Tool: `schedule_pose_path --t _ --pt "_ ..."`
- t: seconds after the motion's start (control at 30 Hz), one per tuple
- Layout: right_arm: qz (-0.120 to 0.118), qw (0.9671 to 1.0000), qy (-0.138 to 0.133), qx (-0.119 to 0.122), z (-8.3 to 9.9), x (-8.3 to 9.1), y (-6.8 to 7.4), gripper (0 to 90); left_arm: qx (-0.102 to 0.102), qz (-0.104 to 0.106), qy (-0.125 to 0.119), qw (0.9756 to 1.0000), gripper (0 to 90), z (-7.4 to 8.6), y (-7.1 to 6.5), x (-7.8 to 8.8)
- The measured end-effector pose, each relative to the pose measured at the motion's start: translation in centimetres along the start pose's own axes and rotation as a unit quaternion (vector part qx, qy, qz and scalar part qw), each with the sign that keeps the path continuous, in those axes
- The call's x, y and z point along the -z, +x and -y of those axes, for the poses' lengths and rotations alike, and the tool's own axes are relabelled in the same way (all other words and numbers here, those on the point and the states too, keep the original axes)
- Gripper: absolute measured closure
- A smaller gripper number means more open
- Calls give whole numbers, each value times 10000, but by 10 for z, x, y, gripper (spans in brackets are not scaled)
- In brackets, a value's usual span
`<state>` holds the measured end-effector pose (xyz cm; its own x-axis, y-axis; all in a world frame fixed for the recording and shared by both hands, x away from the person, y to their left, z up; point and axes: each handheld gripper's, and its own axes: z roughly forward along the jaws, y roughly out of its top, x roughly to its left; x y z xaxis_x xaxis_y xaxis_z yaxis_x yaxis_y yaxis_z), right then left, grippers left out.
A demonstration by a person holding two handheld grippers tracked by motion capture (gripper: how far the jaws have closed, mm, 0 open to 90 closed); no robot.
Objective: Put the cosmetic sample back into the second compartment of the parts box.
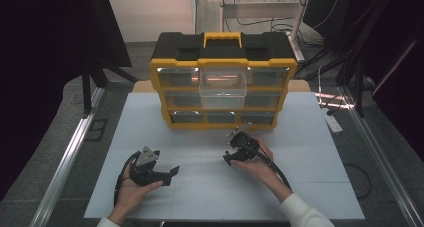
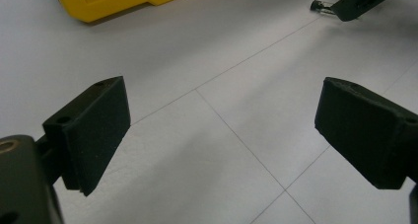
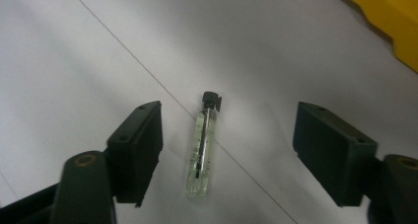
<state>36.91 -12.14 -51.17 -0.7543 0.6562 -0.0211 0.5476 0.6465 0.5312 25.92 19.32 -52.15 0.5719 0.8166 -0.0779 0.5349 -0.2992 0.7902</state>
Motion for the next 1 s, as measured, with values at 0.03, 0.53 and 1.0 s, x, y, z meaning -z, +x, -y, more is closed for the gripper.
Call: schedule_pose_path --t 0.03,0.53,1.0 --pt "8 10000 13 14 0 0 0 332 1 0 0 10000 73 0 0 0" --pt "-65 9997 143 193 0 1 5 668 4 -3 -19 10000 73 0 0 1" --pt "-199 9993 184 265 -1 2 6 817 5 -13 -27 10000 73 0 0 1"
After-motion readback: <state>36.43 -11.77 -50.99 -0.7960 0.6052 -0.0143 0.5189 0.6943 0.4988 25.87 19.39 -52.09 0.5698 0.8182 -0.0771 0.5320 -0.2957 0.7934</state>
